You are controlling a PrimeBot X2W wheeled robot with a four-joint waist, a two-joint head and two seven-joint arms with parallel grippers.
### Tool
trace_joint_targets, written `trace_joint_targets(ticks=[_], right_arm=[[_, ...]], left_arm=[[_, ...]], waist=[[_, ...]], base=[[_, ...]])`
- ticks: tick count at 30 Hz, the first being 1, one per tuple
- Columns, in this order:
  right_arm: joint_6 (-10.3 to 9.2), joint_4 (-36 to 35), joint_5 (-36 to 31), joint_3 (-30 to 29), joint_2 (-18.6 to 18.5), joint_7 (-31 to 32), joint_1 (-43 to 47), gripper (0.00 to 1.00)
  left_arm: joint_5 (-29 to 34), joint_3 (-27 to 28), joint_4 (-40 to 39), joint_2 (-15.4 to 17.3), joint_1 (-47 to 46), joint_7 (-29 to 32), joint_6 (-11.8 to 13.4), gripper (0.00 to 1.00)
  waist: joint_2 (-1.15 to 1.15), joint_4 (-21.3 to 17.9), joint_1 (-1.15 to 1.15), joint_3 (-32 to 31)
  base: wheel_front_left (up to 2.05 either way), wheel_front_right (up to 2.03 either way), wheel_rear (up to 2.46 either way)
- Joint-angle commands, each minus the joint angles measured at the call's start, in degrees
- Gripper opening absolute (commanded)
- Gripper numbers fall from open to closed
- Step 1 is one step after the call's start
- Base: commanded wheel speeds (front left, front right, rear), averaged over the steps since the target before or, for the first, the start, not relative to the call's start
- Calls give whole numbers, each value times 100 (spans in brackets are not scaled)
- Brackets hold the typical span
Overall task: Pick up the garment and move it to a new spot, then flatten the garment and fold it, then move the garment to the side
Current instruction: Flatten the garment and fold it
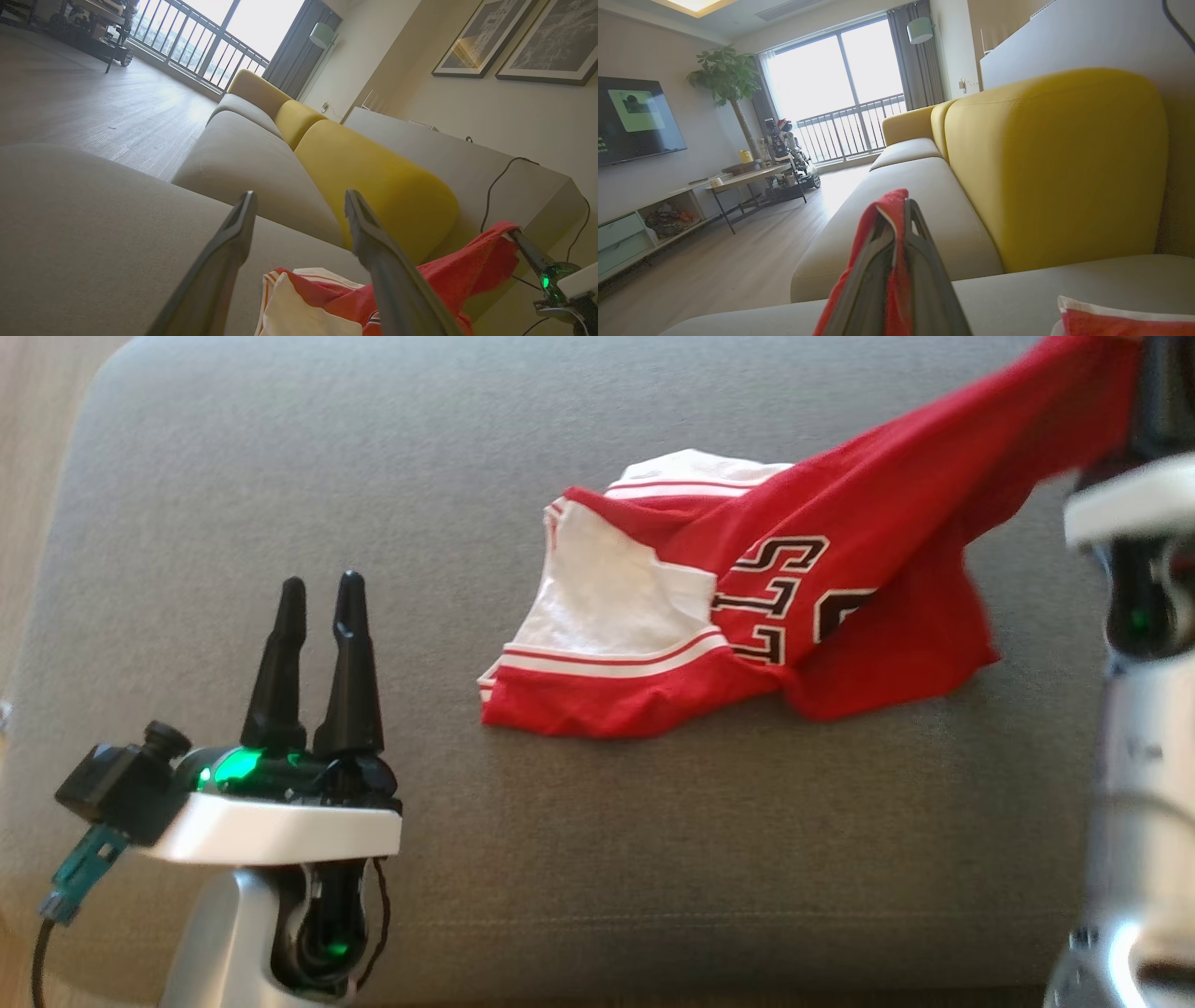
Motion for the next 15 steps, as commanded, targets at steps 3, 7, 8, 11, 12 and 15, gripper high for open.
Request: trace_joint_targets(ticks=[3,7,8,11,12,15], right_arm=[[-1,450,-359,272,14,-50,-970,0],[-1,1748,-780,374,14,-362,-1792,96],[-1,1989,-877,413,14,-466,-1909,100],[-1,2459,-834,544,14,-713,-1998,100],[-1,2537,-804,620,14,-761,-1934,100],[-1,2582,-648,820,14,-831,-1539,100]], left_arm=[[-69,84,-177,53,-264,-28,-35,100],[-124,-64,-157,53,-350,-28,-36,100],[-133,-93,-155,53,-361,-28,-36,100],[-152,-109,-145,53,-339,-28,-36,100],[-156,-88,-132,53,-317,-28,-36,100],[-136,52,-59,53,-269,-28,-36,100]], waist=[[0,279,0,190],[0,507,0,311],[0,556,0,331],[0,632,0,354],[0,629,0,353],[0,542,0,342]], base=[[0,0,0],[0,0,0],[0,0,0],[0,0,0],[0,0,0],[0,0,0]])
